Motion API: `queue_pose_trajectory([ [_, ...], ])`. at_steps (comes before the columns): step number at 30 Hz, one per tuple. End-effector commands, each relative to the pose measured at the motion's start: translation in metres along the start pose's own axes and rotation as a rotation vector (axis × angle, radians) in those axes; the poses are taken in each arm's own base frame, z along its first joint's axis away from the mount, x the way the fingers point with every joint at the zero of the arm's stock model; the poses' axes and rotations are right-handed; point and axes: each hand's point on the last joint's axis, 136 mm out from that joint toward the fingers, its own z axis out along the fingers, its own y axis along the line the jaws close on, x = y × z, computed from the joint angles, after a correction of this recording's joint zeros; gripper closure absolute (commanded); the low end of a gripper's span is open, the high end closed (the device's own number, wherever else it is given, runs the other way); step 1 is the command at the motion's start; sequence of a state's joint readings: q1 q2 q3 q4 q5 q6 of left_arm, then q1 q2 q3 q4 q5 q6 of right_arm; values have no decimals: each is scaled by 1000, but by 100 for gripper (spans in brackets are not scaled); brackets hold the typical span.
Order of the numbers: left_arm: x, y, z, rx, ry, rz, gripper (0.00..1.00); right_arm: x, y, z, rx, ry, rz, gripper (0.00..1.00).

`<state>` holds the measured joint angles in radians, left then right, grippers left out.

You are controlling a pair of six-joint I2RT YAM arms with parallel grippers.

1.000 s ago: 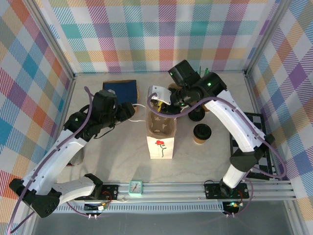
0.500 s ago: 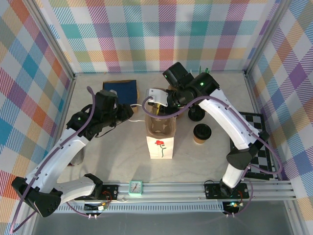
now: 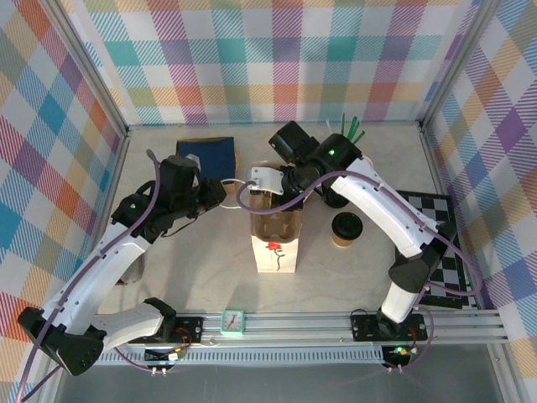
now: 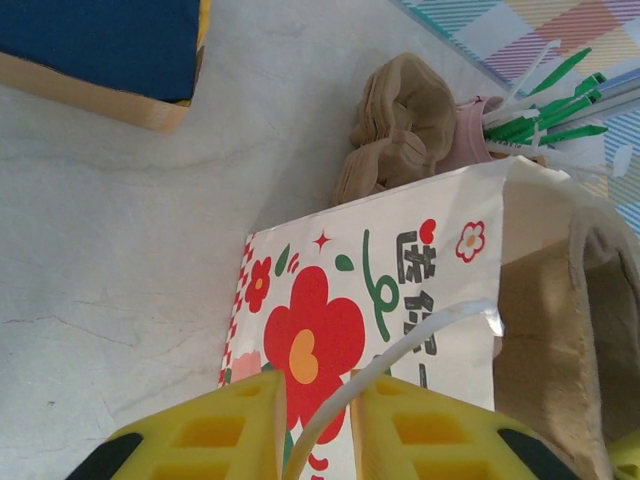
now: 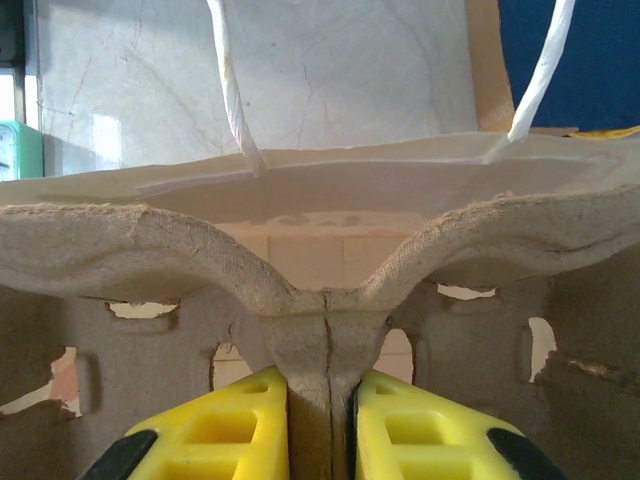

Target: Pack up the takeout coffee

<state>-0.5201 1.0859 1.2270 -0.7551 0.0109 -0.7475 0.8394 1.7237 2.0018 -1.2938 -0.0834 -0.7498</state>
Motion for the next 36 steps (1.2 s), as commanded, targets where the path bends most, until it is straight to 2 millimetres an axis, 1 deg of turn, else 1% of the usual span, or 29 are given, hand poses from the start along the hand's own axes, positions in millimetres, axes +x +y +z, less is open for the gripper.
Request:
queue_pose_trajectory([
  [1,-5,-7,-10,43,-20,-14,76,1,0,-4,29,1,-36,80],
  [4,-5,-9,-12,55,-18,-14,77,0,-4,-2,36,9,-46,81],
  [8,-3,-9,-10,59,-5,-11,77,-6,-7,1,23,3,-52,81],
  [11,-1,-8,-8,58,0,-10,77,-11,-5,2,-16,-14,-44,80],
  [16,0,-8,-8,64,2,-10,77,-7,-6,8,-31,-5,-37,80],
  [19,0,-9,-8,67,1,-10,78,-7,-10,4,-22,-15,-29,80],
  [21,-1,-9,-9,68,-2,-9,78,-11,-13,-8,-18,-60,-9,80],
  [24,-1,-8,-8,64,-2,-9,78,-19,-12,-22,-17,-120,-6,80],
  [27,-2,-9,-8,66,-7,-13,78,-21,-13,-26,0,-130,-6,81],
  [31,-2,-9,-7,65,-6,-14,78,-25,-10,-29,-18,-160,-3,81],
  [36,-2,-8,-7,65,-7,-15,78,-27,-23,-33,23,-175,15,81],
])
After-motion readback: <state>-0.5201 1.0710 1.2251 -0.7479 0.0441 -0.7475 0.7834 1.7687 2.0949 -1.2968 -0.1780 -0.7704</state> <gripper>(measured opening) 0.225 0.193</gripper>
